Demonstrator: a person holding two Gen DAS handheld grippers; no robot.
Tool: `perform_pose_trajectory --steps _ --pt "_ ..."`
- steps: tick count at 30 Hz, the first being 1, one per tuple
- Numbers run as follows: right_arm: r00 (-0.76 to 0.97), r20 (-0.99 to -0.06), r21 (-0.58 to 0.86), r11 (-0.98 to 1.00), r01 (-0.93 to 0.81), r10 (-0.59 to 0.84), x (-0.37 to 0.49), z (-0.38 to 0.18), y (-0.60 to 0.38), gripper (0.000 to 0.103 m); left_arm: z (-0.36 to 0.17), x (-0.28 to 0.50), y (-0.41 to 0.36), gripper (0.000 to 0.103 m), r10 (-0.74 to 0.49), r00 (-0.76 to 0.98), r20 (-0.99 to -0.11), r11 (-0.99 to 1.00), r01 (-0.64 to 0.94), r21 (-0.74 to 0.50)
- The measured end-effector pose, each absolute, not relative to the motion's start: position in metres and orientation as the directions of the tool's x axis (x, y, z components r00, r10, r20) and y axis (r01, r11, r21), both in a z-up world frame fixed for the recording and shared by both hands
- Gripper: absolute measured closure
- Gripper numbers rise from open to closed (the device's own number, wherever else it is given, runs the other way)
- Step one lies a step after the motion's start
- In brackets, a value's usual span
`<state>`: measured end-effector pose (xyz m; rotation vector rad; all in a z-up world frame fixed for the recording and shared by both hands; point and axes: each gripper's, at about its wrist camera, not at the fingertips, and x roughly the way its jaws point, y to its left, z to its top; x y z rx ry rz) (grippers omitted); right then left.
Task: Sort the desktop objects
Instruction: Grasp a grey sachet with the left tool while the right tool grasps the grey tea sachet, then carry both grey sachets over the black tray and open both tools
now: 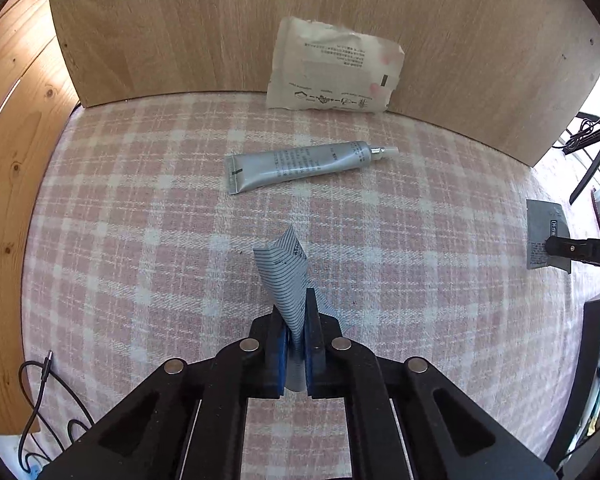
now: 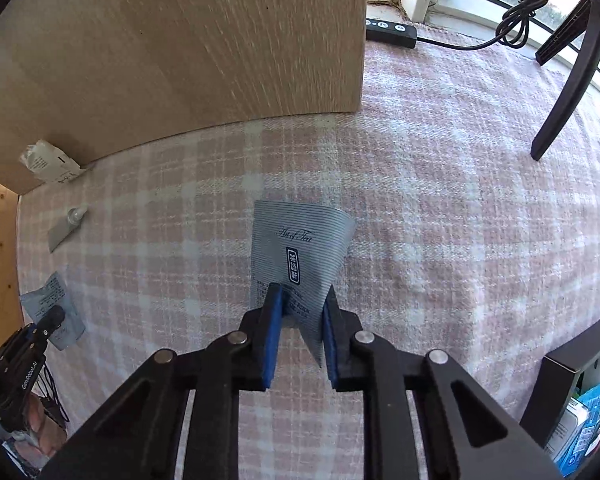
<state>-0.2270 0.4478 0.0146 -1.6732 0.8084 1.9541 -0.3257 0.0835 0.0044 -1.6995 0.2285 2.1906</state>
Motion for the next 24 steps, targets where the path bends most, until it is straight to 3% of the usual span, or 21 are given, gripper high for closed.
perform_pose_trajectory --steps 14,17,24 --pt "-0.346 -0.935 0.291 -0.732 -0.616 -0.080 -0.102 0.073 0.407 0.091 0.075 -0.262 0.095 0.098 0.261 -0.268 -0.927 -0.897 -0.423 -0.130" --pt "-0.370 -0.927 0.300 -0.729 -0.616 -0.069 -0.108 0.092 0.437 0.091 0.093 -0.239 0.107 0.098 0.275 -0.274 -0.922 -0.883 -0.452 -0.129" --pt "-0.405 -0.914 0.304 -0.690 -0.657 -0.018 -0.031 0.109 0.470 0.091 0.125 -0.181 0.158 0.098 0.337 -0.263 -0.904 -0.819 -0.556 -0.143"
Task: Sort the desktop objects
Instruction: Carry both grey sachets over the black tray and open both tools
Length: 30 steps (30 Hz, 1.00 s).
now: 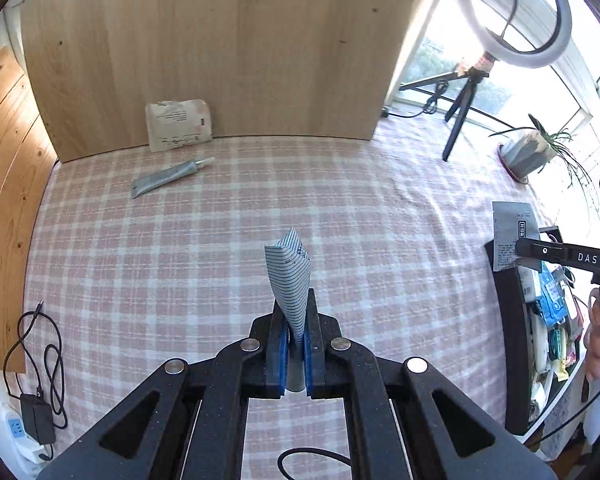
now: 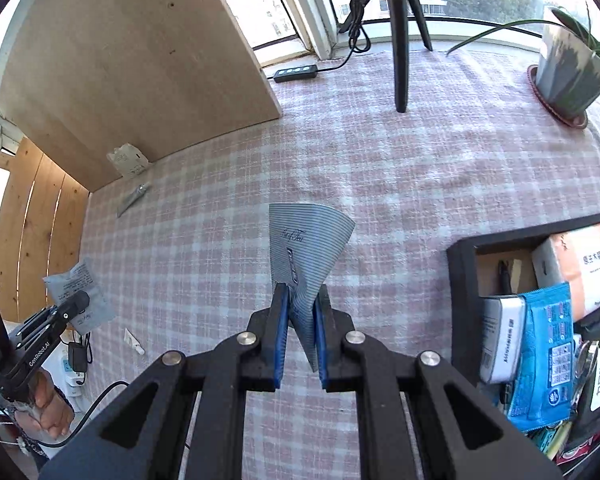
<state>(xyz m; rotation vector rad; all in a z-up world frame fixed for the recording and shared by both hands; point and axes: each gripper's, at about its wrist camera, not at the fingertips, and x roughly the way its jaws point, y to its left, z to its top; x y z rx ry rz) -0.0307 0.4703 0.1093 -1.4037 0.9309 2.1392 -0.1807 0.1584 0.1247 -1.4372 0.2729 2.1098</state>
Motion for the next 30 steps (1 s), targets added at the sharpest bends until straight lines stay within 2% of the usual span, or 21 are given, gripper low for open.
perform_pose_trajectory --steps 12,19,30 --pt "-0.386 -0.913 0.242 -0.588 -0.772 0.131 0.131 0.152 0.551 0.091 0.149 -0.046 0.306 0.098 0.468 -0.134 -0.873 -0.628 -0.746 -0.222" --pt "-0.353 -0.917 0.219 -0.510 -0.832 0.183 0.212 0.154 0.593 0.091 0.154 0.032 0.387 0.098 0.507 -0.028 -0.862 -0.499 -0.825 -0.266" --pt "-0.351 -0.919 0.236 -0.465 -0.853 0.179 0.263 0.147 0.625 0.091 0.151 0.104 0.460 0.098 0.508 0.055 -0.859 -0.398 -0.870 -0.291"
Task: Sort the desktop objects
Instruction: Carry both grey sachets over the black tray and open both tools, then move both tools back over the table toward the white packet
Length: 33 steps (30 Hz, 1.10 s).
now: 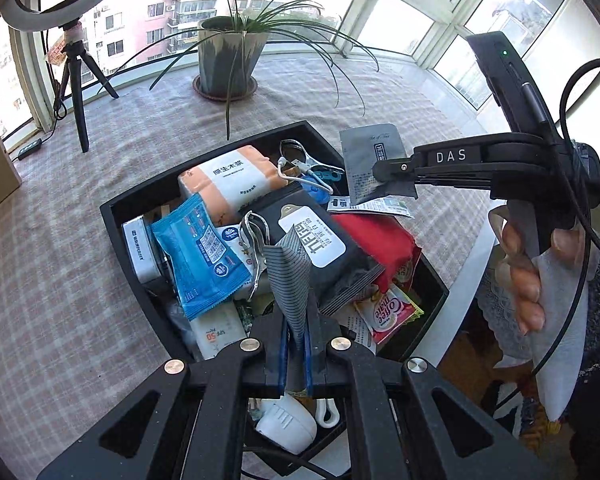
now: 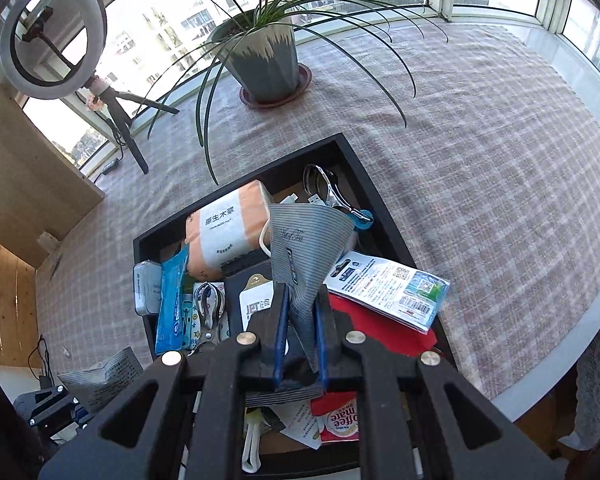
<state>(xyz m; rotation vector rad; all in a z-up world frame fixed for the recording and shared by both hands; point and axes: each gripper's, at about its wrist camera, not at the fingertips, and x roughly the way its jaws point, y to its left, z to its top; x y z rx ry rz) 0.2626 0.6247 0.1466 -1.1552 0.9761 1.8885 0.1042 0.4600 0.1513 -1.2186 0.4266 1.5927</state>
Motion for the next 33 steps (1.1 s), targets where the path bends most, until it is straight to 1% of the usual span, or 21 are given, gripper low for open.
perform_pose_trajectory --steps 1,2,3,4,5,6,7,11,12,16,19,23,28,33 --pt "-0.355 -0.919 0.240 -0.468 -0.850 0.174 0.263 0.146 0.626 0.091 0.151 0.107 0.464 0.098 0.510 0.059 -0.858 -0.395 -0.870 -0.294" --pt "-0.362 -0.918 0.249 -0.472 -0.845 0.163 0.264 0.145 0.626 0.091 0.151 0.109 0.468 0.095 0.515 0.063 -0.855 -0.389 -0.871 -0.299" --pt "-0.372 -0.917 0.263 -0.485 -0.834 0.144 0.262 0.144 0.626 0.089 0.151 0.111 0.472 0.090 0.518 0.057 -0.853 -0.385 -0.875 -0.293" --pt "-0.372 -0.920 0.267 -0.499 -0.825 0.123 0.260 0.142 0.625 0.087 0.149 0.111 0.476 0.081 0.515 0.044 -0.856 -0.387 -0.879 -0.278" --pt "-0.362 -0.926 0.259 -0.508 -0.821 0.112 0.258 0.140 0.625 0.081 0.145 0.110 0.481 0.062 0.495 0.026 -0.868 -0.406 -0.876 -0.258" --pt "-0.344 -0.932 0.242 -0.510 -0.826 0.115 0.258 0.138 0.624 0.077 0.140 0.107 0.484 0.055 0.479 0.026 -0.877 -0.425 -0.868 -0.258" --pt "-0.336 -0.934 0.232 -0.508 -0.830 0.123 0.258 0.137 0.624 0.076 0.138 0.103 0.483 0.052 0.477 0.027 -0.878 -0.441 -0.857 -0.266" --pt "-0.342 -0.931 0.237 -0.499 -0.833 0.127 0.265 0.133 0.623 0.063 0.132 0.098 0.475 0.052 0.461 -0.005 -0.887 -0.460 -0.857 -0.234" --pt "-0.339 -0.932 0.235 -0.496 -0.836 0.130 0.267 0.132 0.622 0.062 0.130 0.097 0.472 0.052 0.457 -0.002 -0.889 -0.461 -0.856 -0.235" --pt "-0.339 -0.930 0.229 -0.502 -0.834 0.139 0.271 0.130 0.614 0.062 0.126 0.088 0.459 0.052 0.441 -0.017 -0.897 -0.492 -0.841 -0.226" --pt "-0.363 -0.920 0.248 -0.496 -0.832 0.147 0.276 0.130 0.606 0.062 0.124 0.080 0.444 0.052 0.422 -0.044 -0.905 -0.513 -0.835 -0.198" --pt "-0.367 -0.912 0.231 -0.513 -0.827 0.181 0.278 0.131 0.588 0.062 0.120 0.064 0.412 0.052 0.390 -0.102 -0.915 -0.565 -0.812 -0.150" --pt "-0.355 -0.904 0.177 -0.548 -0.818 0.238 0.272 0.134 0.559 0.062 0.108 0.026 0.359 0.052 0.338 -0.152 -0.929 -0.665 -0.737 -0.121" --pt "-0.380 -0.901 0.194 -0.590 -0.784 0.209 0.251 0.134 0.531 0.062 0.097 -0.015 0.297 0.053 0.284 -0.189 -0.940 -0.766 -0.635 -0.104"
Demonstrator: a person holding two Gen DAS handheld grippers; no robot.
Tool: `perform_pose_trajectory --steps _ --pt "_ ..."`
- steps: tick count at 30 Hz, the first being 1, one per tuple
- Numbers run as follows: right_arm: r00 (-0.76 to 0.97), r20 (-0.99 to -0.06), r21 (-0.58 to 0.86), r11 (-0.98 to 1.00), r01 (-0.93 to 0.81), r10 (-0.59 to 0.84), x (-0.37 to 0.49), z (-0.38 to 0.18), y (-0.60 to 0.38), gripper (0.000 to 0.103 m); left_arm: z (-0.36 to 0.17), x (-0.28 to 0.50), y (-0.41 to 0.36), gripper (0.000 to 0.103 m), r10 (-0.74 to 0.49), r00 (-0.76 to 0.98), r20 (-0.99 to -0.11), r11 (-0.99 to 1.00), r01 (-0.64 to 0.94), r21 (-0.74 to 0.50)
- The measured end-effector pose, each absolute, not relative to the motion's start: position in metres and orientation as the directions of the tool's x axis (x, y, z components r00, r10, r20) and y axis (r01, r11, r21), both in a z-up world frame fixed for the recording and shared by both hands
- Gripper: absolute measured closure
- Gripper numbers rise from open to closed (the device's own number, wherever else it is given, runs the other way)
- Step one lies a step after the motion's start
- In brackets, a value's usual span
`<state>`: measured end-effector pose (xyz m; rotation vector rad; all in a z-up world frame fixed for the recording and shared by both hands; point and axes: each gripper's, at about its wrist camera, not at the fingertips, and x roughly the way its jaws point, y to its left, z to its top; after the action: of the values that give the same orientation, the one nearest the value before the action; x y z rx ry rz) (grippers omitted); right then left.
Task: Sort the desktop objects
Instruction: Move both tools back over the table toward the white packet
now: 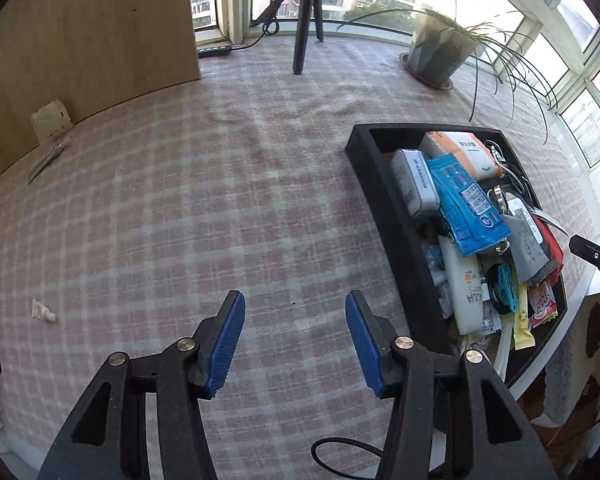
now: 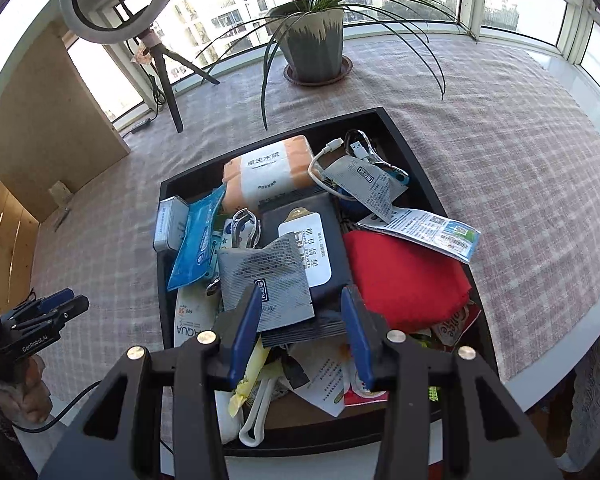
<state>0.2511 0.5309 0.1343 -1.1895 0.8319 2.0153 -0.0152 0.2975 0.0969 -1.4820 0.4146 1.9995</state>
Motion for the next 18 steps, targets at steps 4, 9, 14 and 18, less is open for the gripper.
perform_pose_trajectory --steps 4,9,14,18 --pt "-0.394 -0.899 0.188 -0.647 -0.739 0.189 0.219 0.135 0.509 0.062 0.089 -0.044 0.248 0.053 0.249 -0.205 -0.947 -0.826 -0.555 -0.097" --pt "-0.422 -0.892 0.187 -0.720 -0.669 0.161 0.164 0.141 0.483 0.062 0.083 -0.079 0.184 0.053 0.224 -0.219 -0.950 -0.885 -0.453 -0.104" --pt "-0.433 -0.892 0.179 -0.775 -0.605 0.132 0.104 0.143 0.458 0.062 0.083 -0.113 0.127 0.053 0.200 -0.239 -0.950 -0.925 -0.367 -0.102" --pt "-0.437 -0.892 0.172 -0.806 -0.566 0.117 0.056 0.145 0.438 0.062 0.085 -0.142 0.089 0.053 0.177 -0.268 -0.947 -0.943 -0.321 -0.086"
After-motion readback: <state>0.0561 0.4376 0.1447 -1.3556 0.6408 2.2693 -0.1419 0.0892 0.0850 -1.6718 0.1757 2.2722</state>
